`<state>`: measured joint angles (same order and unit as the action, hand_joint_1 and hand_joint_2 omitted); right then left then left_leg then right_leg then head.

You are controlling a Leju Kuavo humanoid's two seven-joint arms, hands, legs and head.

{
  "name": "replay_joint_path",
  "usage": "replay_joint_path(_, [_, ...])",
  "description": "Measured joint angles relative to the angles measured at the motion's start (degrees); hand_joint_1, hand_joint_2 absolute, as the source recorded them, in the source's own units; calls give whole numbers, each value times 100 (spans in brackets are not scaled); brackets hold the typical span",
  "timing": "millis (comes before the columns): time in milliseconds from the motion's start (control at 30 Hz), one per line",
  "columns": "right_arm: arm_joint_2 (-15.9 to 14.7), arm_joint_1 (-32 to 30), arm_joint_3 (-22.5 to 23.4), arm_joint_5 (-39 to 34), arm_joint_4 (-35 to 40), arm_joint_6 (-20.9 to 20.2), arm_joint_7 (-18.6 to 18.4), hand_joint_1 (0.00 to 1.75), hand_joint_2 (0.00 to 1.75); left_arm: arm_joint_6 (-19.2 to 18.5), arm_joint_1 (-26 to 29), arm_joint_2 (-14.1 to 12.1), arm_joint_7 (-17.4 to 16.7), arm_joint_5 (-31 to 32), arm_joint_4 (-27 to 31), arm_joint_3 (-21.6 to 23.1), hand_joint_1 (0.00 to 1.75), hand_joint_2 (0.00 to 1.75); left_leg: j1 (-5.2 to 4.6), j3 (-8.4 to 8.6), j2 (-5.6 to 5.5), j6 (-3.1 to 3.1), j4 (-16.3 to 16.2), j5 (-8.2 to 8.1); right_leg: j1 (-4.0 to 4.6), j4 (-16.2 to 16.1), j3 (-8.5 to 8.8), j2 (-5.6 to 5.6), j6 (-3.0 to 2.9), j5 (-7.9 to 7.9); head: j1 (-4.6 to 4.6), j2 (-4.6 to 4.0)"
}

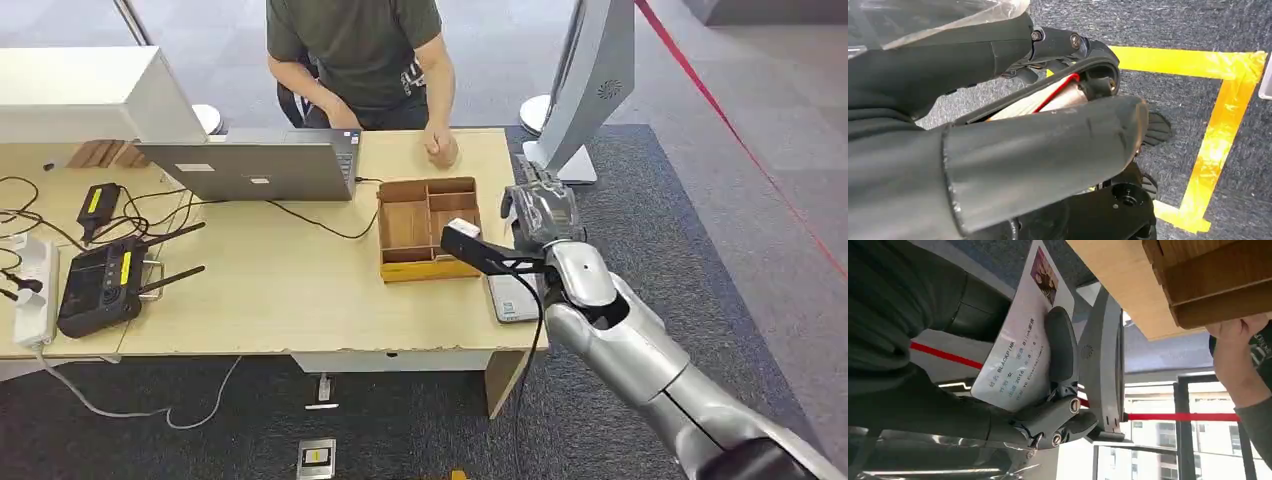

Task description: Pass the card to the sensor for recognition and then transmit it.

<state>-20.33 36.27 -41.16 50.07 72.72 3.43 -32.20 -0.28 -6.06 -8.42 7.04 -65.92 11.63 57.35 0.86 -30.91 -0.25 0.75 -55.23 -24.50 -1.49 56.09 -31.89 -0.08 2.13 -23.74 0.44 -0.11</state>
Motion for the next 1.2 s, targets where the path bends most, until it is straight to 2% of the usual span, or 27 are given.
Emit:
replay_joint_path(233, [-76,-118,-11,-83,-323,153,68,175,175,42,4,0,-48,-57,0,-2,0,0,-1,-1,0,0,0,0,0,0,0,0,0,0,0,0])
replay_joint_path(600, [-57,-268,-140,-142,-743,208,177,175,175,100,4,0,53,-94,0,-7,0,0,0,-1,0,0,0,0,0,0,0,0,0,0,0,0])
replay_joint_path(1200, [483,-304,-415,131,-1516,389,487,175,175,135,2,0,35,-162,0,-52,0,0,0,-1,1,0,0,0,0,0,0,0,0,0,0,0])
